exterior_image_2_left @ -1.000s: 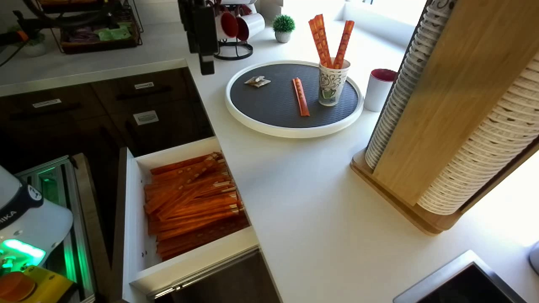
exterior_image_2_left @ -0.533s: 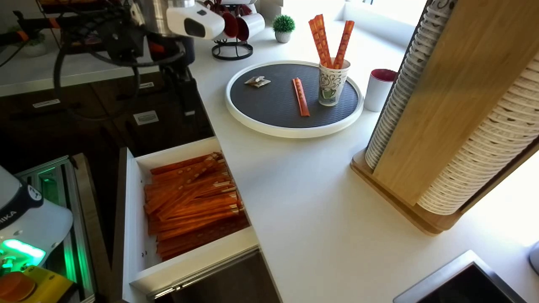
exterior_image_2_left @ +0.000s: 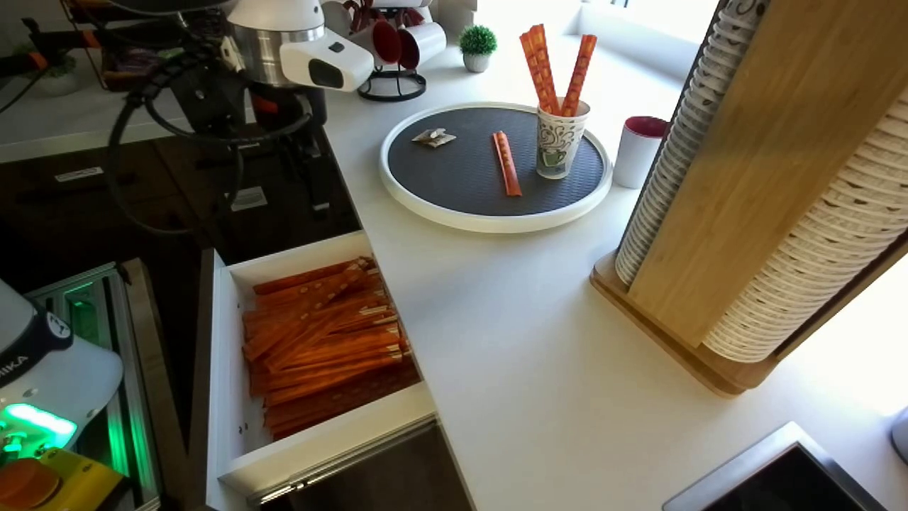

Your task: Place some orange packets from the drawer in the coffee cup.

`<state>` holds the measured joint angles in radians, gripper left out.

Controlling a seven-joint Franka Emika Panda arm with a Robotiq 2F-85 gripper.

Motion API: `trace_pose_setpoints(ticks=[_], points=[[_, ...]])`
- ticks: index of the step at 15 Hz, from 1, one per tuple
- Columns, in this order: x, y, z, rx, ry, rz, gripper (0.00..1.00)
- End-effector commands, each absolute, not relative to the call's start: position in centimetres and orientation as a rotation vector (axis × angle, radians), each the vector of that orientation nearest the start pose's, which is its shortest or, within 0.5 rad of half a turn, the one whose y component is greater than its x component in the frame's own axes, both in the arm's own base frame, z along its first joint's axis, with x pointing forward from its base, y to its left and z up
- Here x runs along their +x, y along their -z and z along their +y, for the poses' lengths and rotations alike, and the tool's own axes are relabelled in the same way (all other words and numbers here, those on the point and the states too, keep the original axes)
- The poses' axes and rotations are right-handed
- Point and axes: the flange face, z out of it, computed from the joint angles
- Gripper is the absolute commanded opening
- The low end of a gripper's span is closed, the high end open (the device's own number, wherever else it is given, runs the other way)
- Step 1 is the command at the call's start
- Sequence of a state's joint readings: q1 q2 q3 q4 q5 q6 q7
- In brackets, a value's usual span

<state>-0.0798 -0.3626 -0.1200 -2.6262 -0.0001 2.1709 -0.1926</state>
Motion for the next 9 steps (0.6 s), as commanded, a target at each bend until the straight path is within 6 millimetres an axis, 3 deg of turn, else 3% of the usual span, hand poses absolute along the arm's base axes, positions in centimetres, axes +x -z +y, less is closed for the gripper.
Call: trace_pose_setpoints(ticks=[1,3,5,9], points=[[36.6,-31.7,-7.5,-3.027,-0.084,-0.036,1.00],[35.6,-29.3,-7.8,-3.009,-0.047,-0.053,1.00],[36.9,-27.7,-9.2,-2.995,0.021,-0.064,1.00],[36.6,-24.7,-10.8,-2.952,0.091,-0.096,0.80]])
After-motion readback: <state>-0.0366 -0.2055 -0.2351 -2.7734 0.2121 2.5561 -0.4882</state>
